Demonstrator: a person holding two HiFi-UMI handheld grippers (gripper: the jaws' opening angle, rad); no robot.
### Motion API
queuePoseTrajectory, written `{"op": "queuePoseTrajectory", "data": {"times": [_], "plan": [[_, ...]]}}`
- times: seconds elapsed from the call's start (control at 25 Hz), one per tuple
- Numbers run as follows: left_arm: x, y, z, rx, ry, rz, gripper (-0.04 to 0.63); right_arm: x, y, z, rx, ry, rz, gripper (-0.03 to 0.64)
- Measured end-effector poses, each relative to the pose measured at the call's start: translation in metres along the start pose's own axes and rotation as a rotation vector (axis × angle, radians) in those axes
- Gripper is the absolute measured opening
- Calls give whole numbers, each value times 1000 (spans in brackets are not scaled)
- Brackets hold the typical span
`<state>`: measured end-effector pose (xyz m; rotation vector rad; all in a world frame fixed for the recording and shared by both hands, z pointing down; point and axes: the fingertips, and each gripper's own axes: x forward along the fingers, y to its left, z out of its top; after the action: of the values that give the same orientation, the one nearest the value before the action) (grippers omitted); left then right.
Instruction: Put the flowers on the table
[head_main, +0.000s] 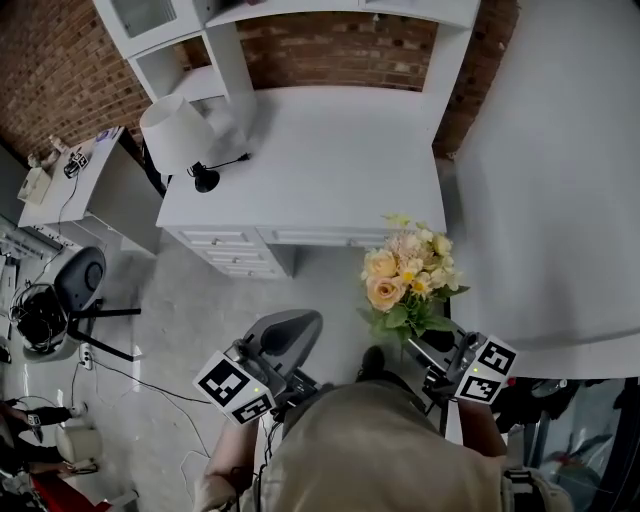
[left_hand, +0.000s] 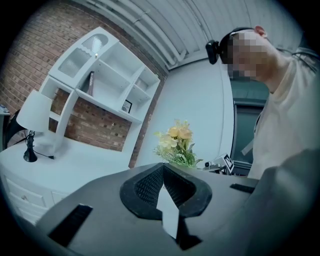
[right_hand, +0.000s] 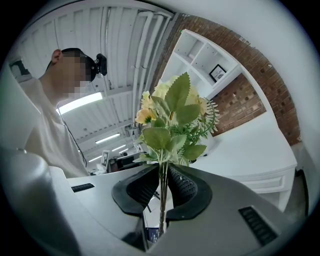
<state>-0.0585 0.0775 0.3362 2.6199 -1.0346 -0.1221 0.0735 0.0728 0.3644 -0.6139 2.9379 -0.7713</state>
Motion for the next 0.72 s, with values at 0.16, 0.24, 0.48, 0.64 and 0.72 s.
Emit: {"op": "queuePoseTrajectory", "data": {"times": [0.16,0.24,0.48,0.64,0.72], "plan": [[20,6,2,-6,8,11,10,-5,-24,9,-15,15,-28,60],[30,8,4,-9,10,13,9,-9,-36,15,-24,23,-47,60],[58,10,12,-7,12,27,9,-24,-77,29,-77,66,-143,60],[76,9,12,-6,18,47,10,-35,-106,42,-77,70,-180,60],[85,9,13,-4,19,61,9,-40,-120,47,-82,74,-191,60]]}}
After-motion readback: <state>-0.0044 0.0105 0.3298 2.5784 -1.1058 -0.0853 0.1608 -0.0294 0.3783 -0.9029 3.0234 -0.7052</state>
